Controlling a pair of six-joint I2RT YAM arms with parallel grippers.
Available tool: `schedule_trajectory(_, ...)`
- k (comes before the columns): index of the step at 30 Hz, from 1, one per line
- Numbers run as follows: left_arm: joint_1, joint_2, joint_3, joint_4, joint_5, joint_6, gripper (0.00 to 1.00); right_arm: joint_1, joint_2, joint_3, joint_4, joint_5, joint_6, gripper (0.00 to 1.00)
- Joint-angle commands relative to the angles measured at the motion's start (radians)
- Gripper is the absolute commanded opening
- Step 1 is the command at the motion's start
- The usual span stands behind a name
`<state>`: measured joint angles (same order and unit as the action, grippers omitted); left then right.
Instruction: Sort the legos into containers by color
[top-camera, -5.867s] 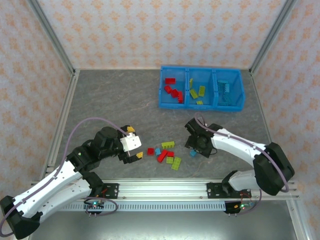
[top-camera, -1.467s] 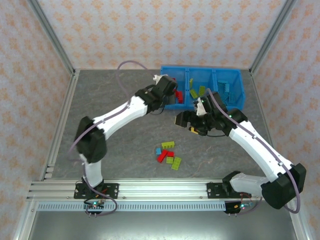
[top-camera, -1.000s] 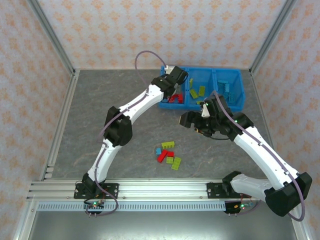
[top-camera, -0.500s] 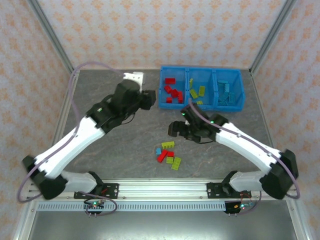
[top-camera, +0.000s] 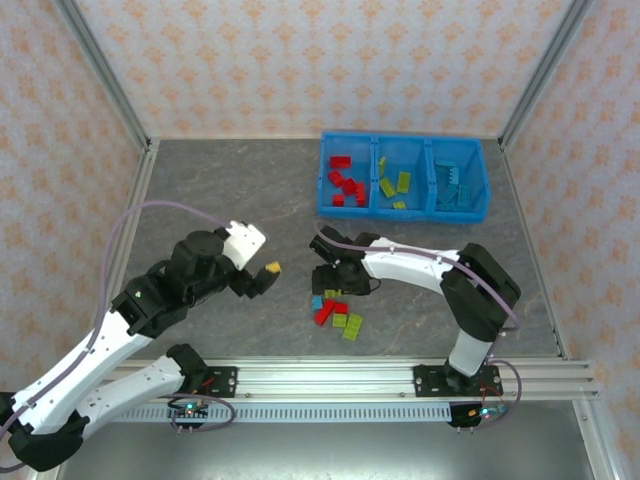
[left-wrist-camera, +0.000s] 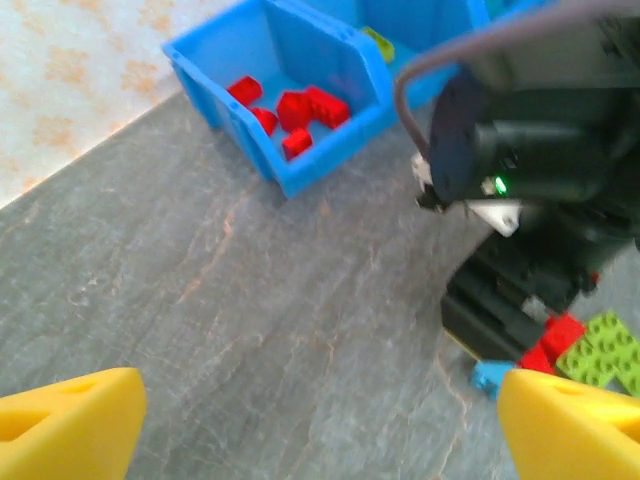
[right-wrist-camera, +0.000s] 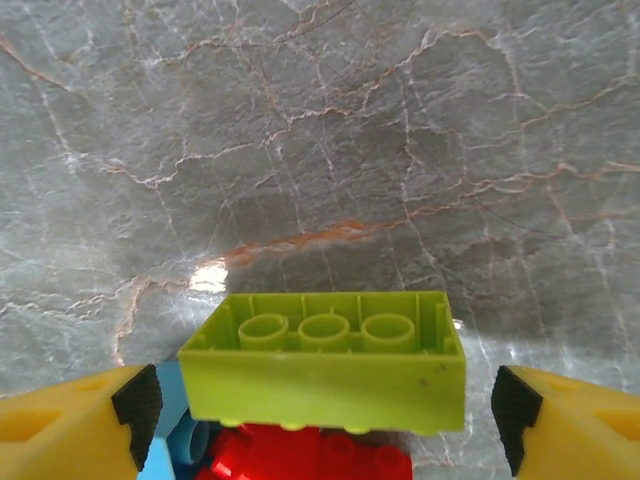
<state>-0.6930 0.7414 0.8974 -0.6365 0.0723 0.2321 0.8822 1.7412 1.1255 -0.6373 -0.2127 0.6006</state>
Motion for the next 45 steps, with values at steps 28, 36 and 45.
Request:
schedule_trajectory(28, 0.0, -0.121, -0.219, 0.177, 0.268, 0.28, 1.0, -0.486, -0.379, 0.017, 0.081, 0.147, -0.066, 0.44)
schedule_trajectory(36, 0.0, -0.122, -0.234, 0.175, 0.207, 0.26, 1.0, -0.706, -0.018, 0.309, 0.064, 0.01, -0.14, 0.44)
schedule_trajectory(45, 0.0, -0.121, -0.238, 0.175, 0.197, 0.247, 1.0, -0.717, 0.222, 0.626, -0.069, -0.018, -0.155, 0.75)
